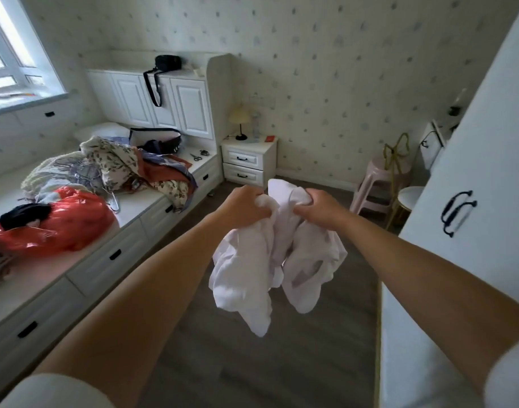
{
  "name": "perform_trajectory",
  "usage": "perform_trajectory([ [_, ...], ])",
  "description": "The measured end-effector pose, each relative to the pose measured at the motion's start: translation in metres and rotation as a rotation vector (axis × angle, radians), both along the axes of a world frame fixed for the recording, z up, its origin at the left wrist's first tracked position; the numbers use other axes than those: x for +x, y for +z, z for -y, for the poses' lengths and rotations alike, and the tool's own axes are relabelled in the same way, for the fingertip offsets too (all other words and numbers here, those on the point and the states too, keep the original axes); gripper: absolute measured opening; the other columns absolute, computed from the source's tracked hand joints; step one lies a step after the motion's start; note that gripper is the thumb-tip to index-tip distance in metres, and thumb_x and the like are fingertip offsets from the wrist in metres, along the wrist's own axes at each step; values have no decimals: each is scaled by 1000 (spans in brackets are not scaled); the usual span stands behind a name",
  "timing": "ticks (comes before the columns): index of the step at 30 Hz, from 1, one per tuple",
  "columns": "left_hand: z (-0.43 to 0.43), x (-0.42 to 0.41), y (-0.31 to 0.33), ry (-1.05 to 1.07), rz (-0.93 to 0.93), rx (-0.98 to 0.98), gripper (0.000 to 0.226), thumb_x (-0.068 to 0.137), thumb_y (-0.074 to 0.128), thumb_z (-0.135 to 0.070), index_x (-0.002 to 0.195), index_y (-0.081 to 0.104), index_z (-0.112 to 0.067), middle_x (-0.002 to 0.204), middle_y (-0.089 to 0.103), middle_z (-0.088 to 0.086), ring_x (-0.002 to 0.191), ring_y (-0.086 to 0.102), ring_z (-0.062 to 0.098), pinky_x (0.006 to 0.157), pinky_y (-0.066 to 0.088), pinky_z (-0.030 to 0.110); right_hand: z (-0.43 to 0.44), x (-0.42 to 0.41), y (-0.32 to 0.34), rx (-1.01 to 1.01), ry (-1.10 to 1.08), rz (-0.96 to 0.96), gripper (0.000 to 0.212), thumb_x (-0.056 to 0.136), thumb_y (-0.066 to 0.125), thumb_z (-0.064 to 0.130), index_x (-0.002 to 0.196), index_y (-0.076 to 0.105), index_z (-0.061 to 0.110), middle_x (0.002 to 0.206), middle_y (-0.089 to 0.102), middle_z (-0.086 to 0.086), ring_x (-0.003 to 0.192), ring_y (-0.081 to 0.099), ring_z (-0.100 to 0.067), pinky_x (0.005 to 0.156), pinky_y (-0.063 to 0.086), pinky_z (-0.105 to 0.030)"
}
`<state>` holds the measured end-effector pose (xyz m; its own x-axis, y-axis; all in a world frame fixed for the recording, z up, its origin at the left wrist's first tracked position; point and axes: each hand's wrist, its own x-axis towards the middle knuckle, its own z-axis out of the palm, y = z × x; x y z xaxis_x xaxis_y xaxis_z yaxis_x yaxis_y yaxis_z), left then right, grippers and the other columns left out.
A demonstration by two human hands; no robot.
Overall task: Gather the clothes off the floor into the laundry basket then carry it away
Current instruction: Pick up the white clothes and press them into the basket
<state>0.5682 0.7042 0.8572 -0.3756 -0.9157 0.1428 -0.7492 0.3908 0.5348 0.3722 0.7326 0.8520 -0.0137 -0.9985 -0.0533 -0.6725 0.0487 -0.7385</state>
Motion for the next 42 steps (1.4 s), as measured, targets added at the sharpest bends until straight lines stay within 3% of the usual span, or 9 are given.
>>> perform_trajectory([
  [5, 73, 27, -12, 63, -34, 13, 27, 81, 70, -22, 64, 49, -18, 63, 48, -7, 62, 46, 14, 53, 33, 23, 97, 22, -10, -26, 5, 20, 33, 83, 60, 24, 112, 53, 11, 101, 60, -7, 91, 59, -25, 78, 46, -35],
  [8, 115, 35, -20, 107, -15, 28, 14, 80, 69, -17, 74, 57, -11, 68, 52, -2, 69, 49, 19, 56, 35, 28, 152, 29, -25, -28, 33, 48, 49, 83, 60, 20, 130, 46, 21, 112, 59, -4, 98, 60, -25, 84, 47, -35],
  [11, 172, 40, -28, 151, 37, 30, 15, 78, 66, -13, 89, 63, -4, 79, 56, 4, 76, 52, 23, 65, 36, 29, 220, 34, -37, -27, 129, 46, 48, 84, 57, 17, 131, 52, 26, 120, 60, -4, 104, 60, -24, 88, 49, -34],
  [18, 313, 41, -45, 321, 26, 66, 4, 79, 59, -6, 78, 56, -9, 76, 55, 6, 75, 50, 24, 63, 34, 28, 370, 52, -59, 80, 237, 137, 31, 83, 56, 14, 113, 58, 20, 101, 63, -2, 87, 67, -22, 66, 51, -26],
  [22, 370, 42, -62, 389, 10, 114, 12, 80, 55, -2, 73, 51, -11, 72, 50, 2, 74, 47, 22, 58, 31, 29, 432, 67, -91, 159, 288, 143, 39, 85, 58, 15, 123, 52, 15, 110, 57, -6, 91, 57, -20, 66, 46, -26],
  [29, 462, 64, -100, 433, -9, 154, 11, 82, 56, -2, 89, 65, -2, 85, 60, 7, 78, 53, 23, 58, 37, 28, 526, 99, -129, 227, 188, 278, 43, 86, 60, 11, 128, 51, 11, 117, 55, -7, 98, 53, -18, 79, 45, -29],
  [32, 516, 71, -116, 398, -7, 183, 14, 81, 60, -6, 92, 68, -2, 90, 65, 12, 82, 58, 25, 70, 49, 37, 571, 115, -143, 243, 170, 299, 43, 87, 61, 13, 128, 52, 10, 122, 56, -11, 99, 53, -19, 80, 45, -30],
  [37, 603, 81, -165, 351, 5, 327, 16, 80, 62, -7, 94, 70, -3, 95, 67, 12, 84, 61, 25, 73, 50, 34, 638, 120, -199, 396, 51, 273, 45, 86, 59, 7, 130, 48, 11, 124, 52, -9, 103, 50, -20, 89, 46, -36],
  [42, 654, 81, -242, 330, -9, 486, 13, 78, 67, -11, 90, 70, -8, 94, 63, 10, 88, 60, 27, 71, 42, 27, 680, 127, -265, 542, -155, 332, 35, 84, 56, 13, 119, 53, 15, 111, 55, -4, 96, 51, -18, 71, 44, -25],
])
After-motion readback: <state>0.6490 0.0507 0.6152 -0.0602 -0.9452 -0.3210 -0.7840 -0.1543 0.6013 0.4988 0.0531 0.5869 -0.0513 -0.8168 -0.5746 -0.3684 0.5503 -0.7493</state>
